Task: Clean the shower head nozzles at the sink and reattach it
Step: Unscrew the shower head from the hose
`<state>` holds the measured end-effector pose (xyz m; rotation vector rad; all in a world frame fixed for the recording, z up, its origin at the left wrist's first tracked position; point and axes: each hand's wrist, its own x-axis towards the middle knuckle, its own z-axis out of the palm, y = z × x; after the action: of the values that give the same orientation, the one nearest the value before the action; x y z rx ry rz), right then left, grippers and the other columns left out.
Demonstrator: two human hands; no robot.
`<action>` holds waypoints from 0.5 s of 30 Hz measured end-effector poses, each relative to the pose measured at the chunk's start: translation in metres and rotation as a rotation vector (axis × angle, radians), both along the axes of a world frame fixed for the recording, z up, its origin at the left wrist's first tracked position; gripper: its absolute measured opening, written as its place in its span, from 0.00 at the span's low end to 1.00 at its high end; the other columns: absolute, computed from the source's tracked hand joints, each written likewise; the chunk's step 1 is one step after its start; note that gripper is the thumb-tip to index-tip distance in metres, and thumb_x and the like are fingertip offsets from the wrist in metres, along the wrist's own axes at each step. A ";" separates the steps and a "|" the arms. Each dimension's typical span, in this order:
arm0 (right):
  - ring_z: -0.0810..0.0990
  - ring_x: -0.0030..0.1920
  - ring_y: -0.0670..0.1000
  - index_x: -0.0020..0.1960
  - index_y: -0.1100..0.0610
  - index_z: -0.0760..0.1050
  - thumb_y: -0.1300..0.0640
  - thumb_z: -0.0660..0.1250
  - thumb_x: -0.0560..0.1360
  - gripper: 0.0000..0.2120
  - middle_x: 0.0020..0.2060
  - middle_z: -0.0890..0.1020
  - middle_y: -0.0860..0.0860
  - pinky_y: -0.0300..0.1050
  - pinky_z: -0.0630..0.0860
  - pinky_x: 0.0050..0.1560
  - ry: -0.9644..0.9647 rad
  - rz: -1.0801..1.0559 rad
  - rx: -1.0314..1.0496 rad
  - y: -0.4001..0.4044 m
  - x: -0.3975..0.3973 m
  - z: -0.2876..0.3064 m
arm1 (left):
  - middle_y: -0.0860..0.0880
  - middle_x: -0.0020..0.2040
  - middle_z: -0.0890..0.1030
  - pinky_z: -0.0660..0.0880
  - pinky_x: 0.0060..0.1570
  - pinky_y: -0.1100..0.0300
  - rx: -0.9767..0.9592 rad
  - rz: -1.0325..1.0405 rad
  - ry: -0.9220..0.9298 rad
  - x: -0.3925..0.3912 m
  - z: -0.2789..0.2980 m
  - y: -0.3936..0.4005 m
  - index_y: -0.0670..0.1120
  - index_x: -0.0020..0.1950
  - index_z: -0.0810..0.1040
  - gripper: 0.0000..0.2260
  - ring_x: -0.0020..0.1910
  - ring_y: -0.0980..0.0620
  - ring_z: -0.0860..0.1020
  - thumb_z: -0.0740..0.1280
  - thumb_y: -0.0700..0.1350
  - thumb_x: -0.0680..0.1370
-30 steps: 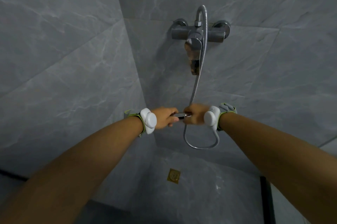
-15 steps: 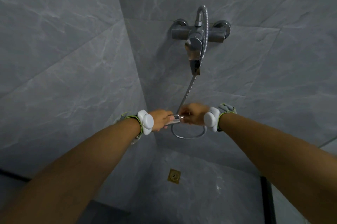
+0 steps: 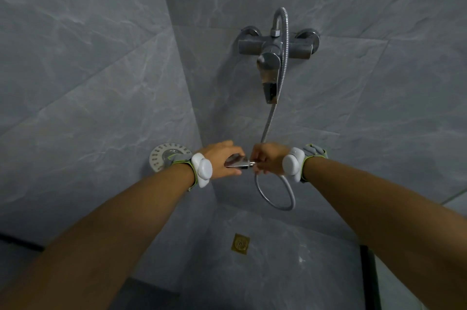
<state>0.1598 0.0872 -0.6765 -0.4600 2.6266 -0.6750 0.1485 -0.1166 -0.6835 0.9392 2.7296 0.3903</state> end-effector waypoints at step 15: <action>0.79 0.39 0.52 0.55 0.63 0.78 0.61 0.63 0.79 0.09 0.45 0.84 0.60 0.44 0.77 0.44 -0.051 -0.054 -0.037 0.000 -0.001 -0.003 | 0.41 0.43 0.79 0.68 0.34 0.59 0.017 0.093 -0.221 0.008 0.005 0.005 0.42 0.53 0.71 0.12 0.31 0.49 0.73 0.63 0.51 0.82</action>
<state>0.1588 0.0875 -0.6797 -0.3785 2.5908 -0.7444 0.1563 -0.1120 -0.6780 0.7266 2.5772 0.5033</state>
